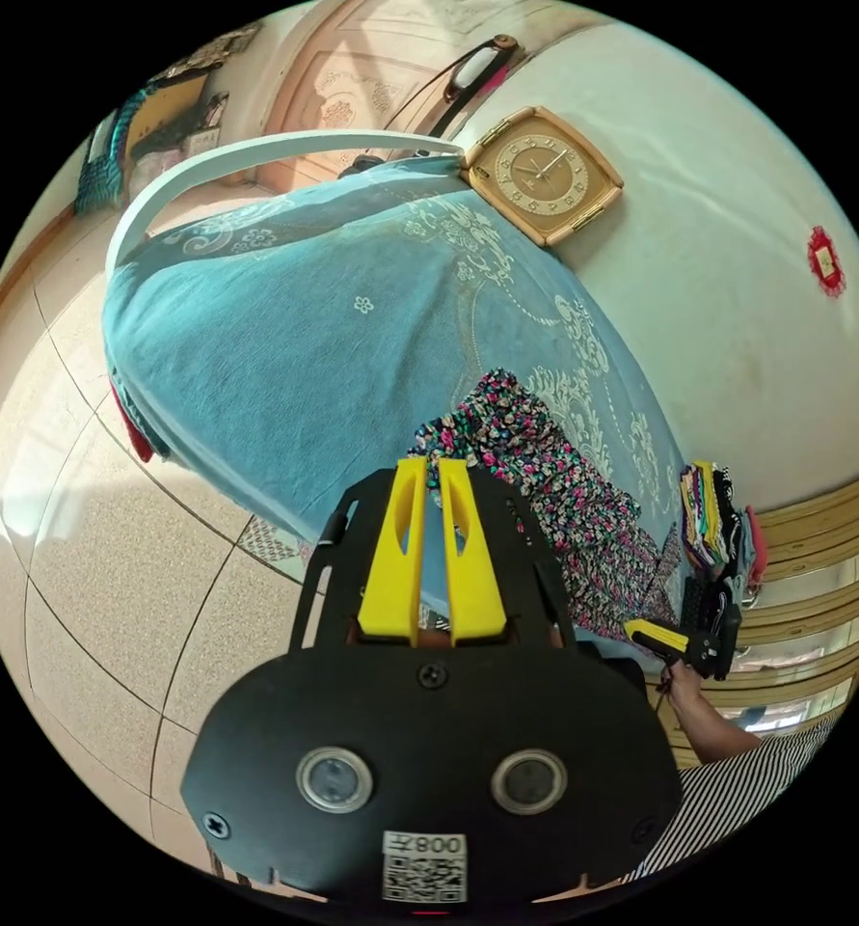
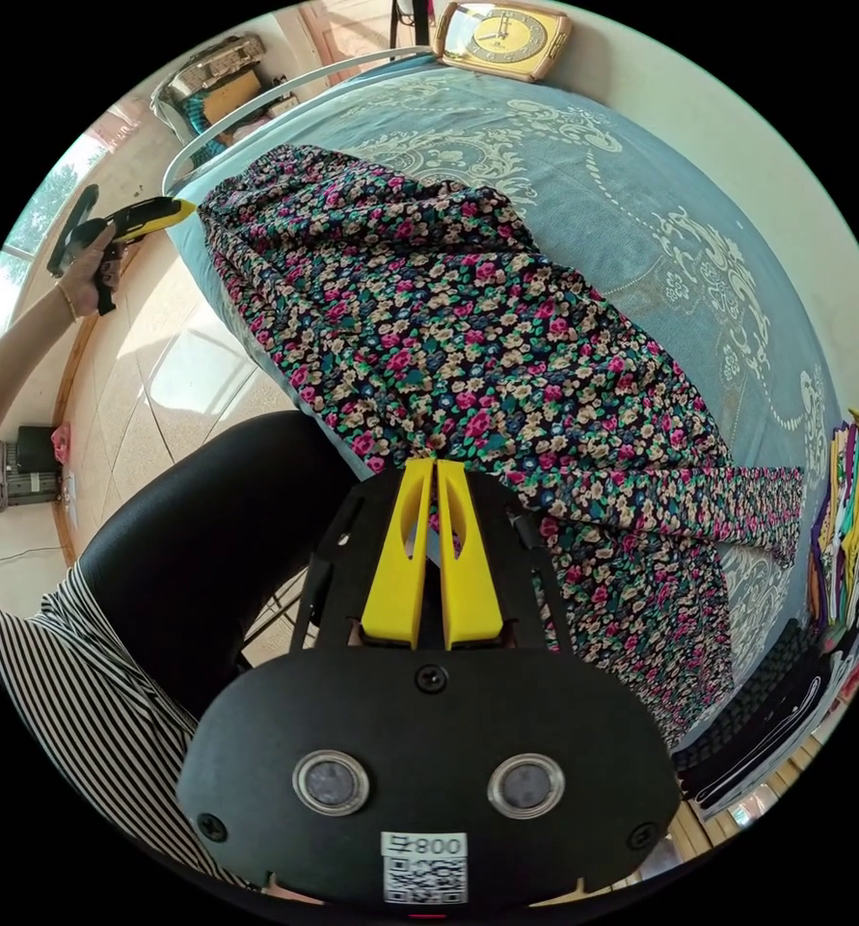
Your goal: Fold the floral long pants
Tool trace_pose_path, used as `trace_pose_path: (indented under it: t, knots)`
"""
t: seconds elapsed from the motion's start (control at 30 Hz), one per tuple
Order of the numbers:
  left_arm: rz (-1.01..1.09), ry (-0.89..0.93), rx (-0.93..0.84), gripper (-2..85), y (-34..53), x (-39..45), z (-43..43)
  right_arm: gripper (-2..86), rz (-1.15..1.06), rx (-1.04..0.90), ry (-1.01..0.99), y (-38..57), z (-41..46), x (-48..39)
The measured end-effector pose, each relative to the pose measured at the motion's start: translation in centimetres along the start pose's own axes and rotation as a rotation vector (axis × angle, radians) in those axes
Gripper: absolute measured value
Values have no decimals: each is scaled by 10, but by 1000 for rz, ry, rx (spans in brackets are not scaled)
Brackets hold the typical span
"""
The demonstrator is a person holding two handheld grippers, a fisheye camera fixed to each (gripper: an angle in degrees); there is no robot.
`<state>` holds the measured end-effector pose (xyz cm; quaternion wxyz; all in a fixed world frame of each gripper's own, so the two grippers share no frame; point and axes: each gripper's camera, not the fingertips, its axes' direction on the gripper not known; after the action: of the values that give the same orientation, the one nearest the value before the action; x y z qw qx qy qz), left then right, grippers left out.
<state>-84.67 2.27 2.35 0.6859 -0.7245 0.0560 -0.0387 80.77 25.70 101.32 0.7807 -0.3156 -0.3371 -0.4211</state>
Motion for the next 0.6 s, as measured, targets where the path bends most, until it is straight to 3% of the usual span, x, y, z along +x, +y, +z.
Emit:
trace_pose_path:
  t: [0.13,0.43,0.6]
  knots:
    - [99,42,70,17,25,35,15,10,26,32,-18,6,-23,8]
    - [682,264,-334,56,93,202,164,29,93,99,-181,25,-86,40]
    - [1046,128,-477,66,133,267,223,39,204,169,-259,44,-129,75]
